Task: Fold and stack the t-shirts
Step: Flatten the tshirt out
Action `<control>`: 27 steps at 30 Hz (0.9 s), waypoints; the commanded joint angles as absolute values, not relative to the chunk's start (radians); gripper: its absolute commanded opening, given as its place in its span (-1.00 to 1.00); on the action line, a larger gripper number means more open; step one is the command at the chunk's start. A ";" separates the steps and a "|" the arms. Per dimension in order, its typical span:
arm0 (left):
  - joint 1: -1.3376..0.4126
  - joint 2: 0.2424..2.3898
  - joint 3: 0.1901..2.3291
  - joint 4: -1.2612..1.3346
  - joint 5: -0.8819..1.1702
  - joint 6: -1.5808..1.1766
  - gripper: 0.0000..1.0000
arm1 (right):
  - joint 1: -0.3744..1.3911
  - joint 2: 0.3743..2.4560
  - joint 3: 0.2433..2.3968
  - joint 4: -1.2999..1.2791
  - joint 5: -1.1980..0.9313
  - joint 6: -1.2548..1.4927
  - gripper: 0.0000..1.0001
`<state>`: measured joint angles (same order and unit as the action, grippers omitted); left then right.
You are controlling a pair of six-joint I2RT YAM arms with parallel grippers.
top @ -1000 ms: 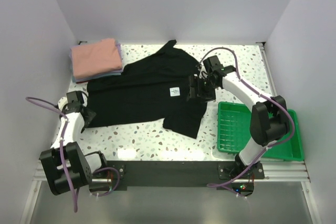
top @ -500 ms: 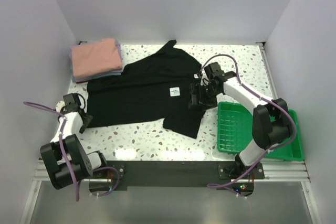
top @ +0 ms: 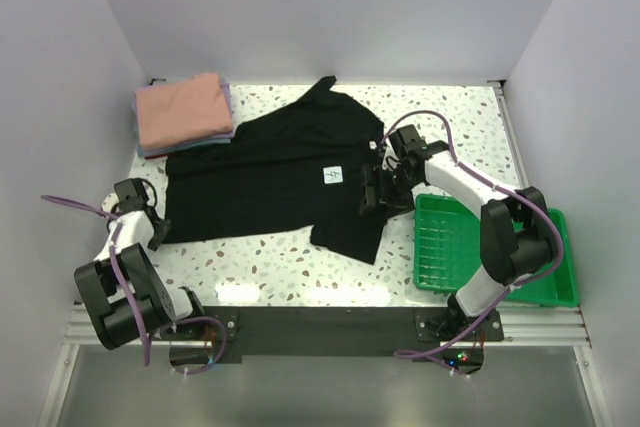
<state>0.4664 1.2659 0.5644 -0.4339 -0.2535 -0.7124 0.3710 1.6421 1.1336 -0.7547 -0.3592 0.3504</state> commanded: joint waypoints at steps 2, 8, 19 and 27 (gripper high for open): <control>0.482 1.284 0.578 -0.384 -0.235 -0.684 -0.46 | 0.368 1.615 1.127 -0.744 -0.390 0.350 0.64; 0.483 1.299 0.600 -0.379 -0.221 -0.652 -0.82 | 0.368 1.606 1.144 -0.791 -0.368 0.325 0.63; 0.485 1.232 0.597 -0.387 -0.201 -0.526 -1.00 | 0.483 1.505 1.023 -0.822 -0.298 0.330 0.55; 0.482 1.155 0.540 -0.360 -0.169 -0.575 -1.00 | 0.551 1.439 0.858 -0.746 -0.232 0.462 0.35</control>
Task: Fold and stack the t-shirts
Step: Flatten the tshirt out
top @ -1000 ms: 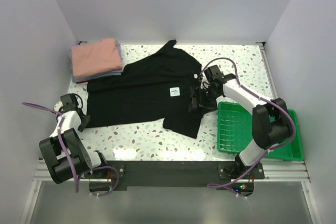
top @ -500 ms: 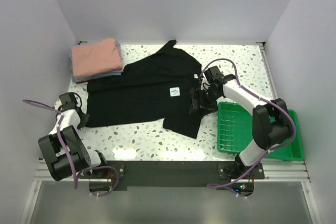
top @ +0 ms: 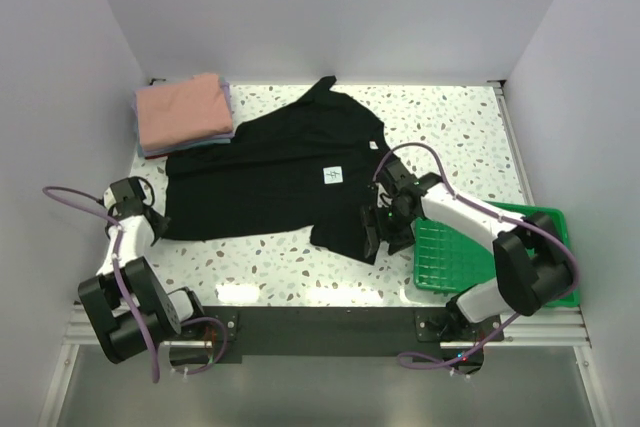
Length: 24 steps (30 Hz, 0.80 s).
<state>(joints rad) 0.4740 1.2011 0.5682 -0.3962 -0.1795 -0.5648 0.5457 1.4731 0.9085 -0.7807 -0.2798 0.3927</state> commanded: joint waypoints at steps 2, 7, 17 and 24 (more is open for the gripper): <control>0.482 1.134 0.538 -0.354 -0.172 -0.572 -1.00 | 0.564 1.434 0.824 -0.714 -0.224 0.489 0.26; 0.477 1.137 0.546 -0.360 -0.181 -0.566 -1.00 | 0.612 1.431 0.784 -0.634 -0.206 0.538 0.16; 0.456 1.114 0.549 -0.367 -0.184 -0.565 -1.00 | 0.635 1.459 0.724 -0.529 -0.138 0.600 -0.07; 0.410 1.094 0.589 -0.411 -0.202 -0.557 -1.00 | 0.647 1.483 0.719 -0.499 -0.138 0.614 -0.39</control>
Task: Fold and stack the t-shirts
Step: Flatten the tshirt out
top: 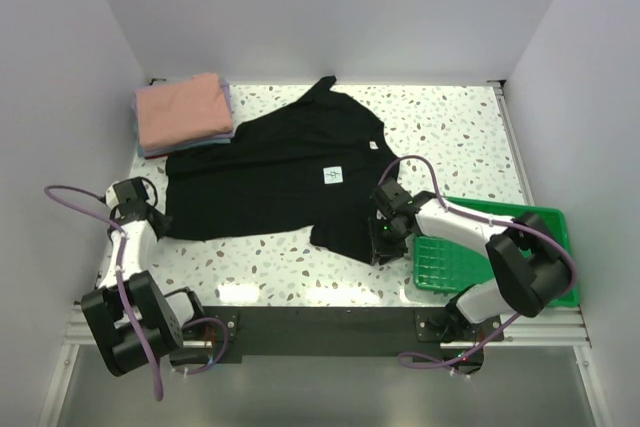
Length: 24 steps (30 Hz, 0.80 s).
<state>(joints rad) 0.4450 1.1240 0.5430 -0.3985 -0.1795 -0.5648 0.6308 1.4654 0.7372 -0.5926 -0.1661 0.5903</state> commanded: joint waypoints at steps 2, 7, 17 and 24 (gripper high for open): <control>0.388 1.091 0.629 -0.428 -0.225 -0.532 -1.00 | 0.652 1.483 0.709 -0.480 -0.150 0.623 -0.51; 0.367 1.088 0.654 -0.460 -0.249 -0.517 -1.00 | 0.660 1.516 0.706 -0.459 -0.150 0.623 -0.60; 0.362 1.063 0.675 -0.511 -0.189 -0.552 -1.00 | 0.660 1.566 0.779 -0.558 -0.140 0.565 -1.00; 0.360 1.045 0.739 -0.621 -0.158 -0.578 -1.00 | 0.661 1.445 0.887 -0.819 -0.160 0.523 -1.00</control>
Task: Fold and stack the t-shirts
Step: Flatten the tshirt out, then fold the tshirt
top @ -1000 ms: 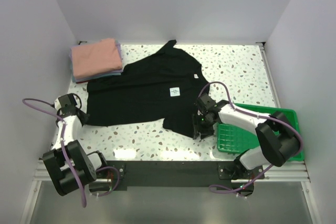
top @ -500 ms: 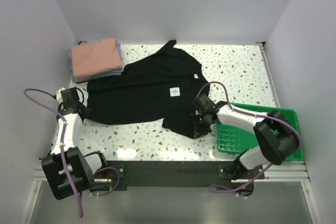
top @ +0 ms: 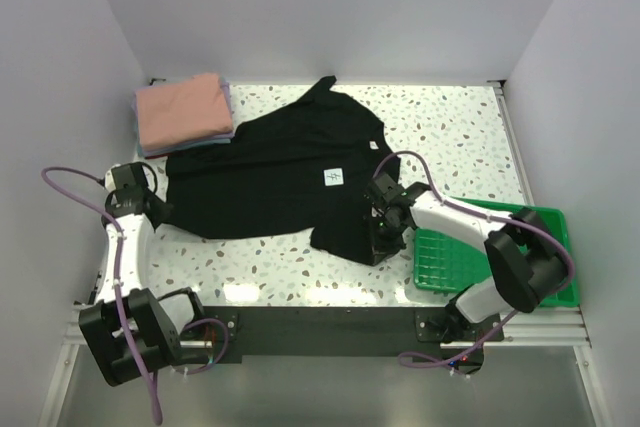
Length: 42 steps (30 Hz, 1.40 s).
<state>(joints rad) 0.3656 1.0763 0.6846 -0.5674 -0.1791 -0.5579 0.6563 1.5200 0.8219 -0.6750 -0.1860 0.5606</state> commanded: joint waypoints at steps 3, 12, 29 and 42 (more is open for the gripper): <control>0.357 1.034 0.762 -0.675 -0.163 -0.580 -1.00 | 0.661 1.405 0.954 -0.942 -0.138 0.497 -1.00; 0.354 0.965 0.773 -0.810 -0.124 -0.597 -1.00 | 0.661 1.379 1.065 -1.179 -0.132 0.437 -1.00; 0.354 0.755 0.810 -1.113 -0.130 -0.584 -1.00 | 0.661 1.289 1.066 -1.338 -0.239 0.479 -1.00; 0.353 0.850 0.824 -1.042 -0.045 -0.588 -1.00 | 0.661 1.382 1.231 -1.341 -0.196 0.505 -1.00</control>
<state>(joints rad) 0.3576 0.7975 0.7902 -1.1038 -0.0925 -0.5835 0.6563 1.3384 1.1439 -1.3300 -0.2077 0.4904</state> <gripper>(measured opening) 0.020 0.007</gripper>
